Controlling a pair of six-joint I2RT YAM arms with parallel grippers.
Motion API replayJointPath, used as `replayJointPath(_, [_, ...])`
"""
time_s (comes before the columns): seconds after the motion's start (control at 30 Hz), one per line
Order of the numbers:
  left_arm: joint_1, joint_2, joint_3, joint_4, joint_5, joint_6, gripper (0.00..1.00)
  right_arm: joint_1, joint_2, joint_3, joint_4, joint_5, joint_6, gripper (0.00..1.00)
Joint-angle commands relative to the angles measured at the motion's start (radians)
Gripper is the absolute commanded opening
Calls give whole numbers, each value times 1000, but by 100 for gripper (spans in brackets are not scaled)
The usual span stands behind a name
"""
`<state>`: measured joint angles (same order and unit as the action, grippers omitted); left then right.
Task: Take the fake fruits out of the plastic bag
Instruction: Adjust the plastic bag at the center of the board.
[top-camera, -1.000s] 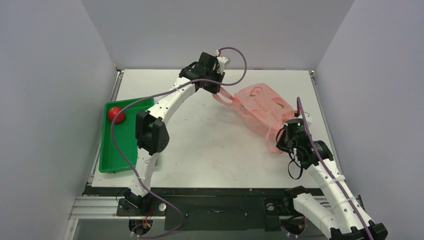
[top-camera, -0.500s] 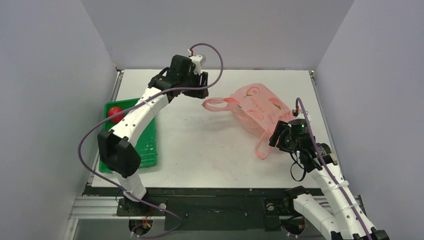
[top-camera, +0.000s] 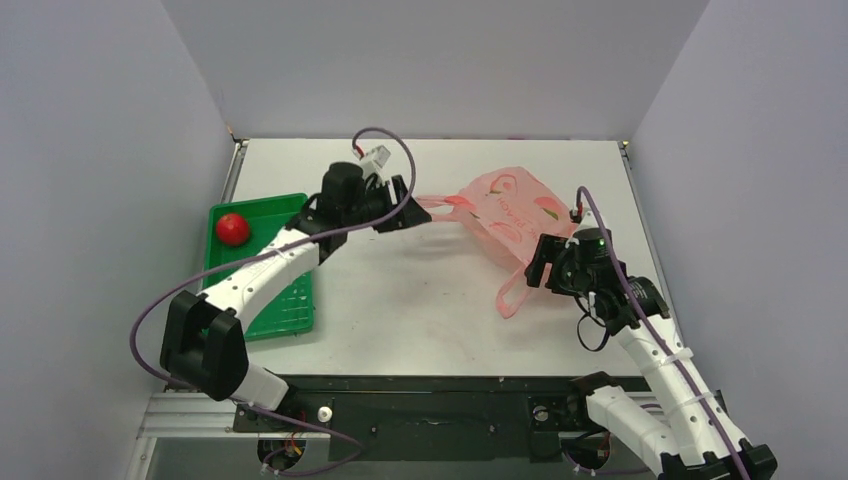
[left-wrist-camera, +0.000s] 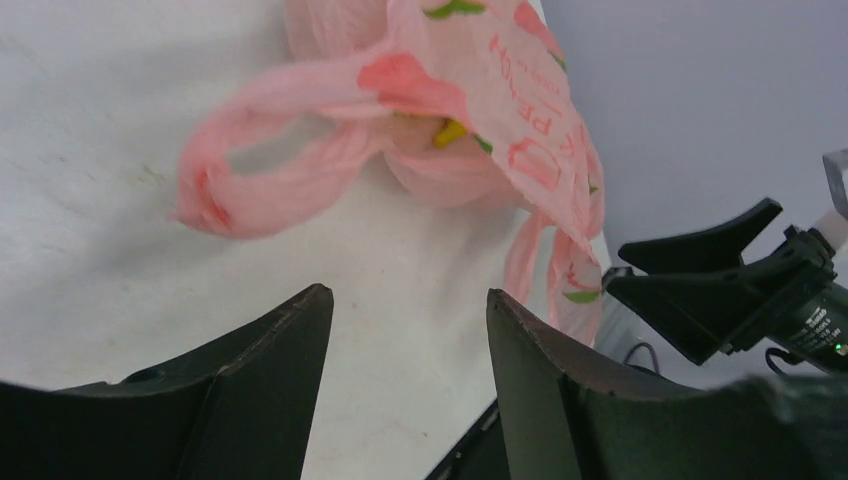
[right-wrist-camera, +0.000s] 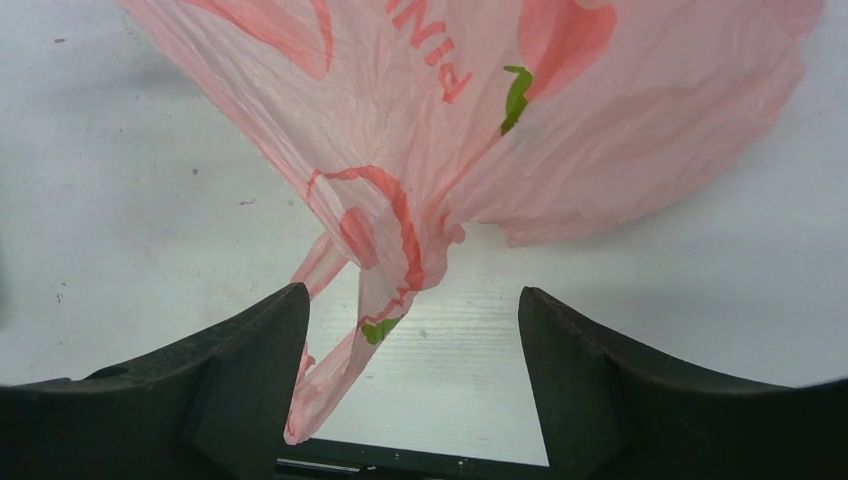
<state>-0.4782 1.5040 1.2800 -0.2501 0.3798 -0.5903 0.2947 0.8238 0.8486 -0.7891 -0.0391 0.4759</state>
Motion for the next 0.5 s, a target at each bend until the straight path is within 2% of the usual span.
replayJointPath(0.0, [-95,-84,-283,526,17,-393,57,46,47,71,99,-26,-82,73])
replayJointPath(0.13, [-222,-78,-364,596,-225,-523,63,135,133,113,127,55,-96,75])
replayJointPath(0.27, [-304,-21,-404,597,-413,-713,64,249,185,130,164,318,-120,74])
replayJointPath(0.47, [-316,192,-446,809,-417,-971,64,372,306,173,189,558,-203,74])
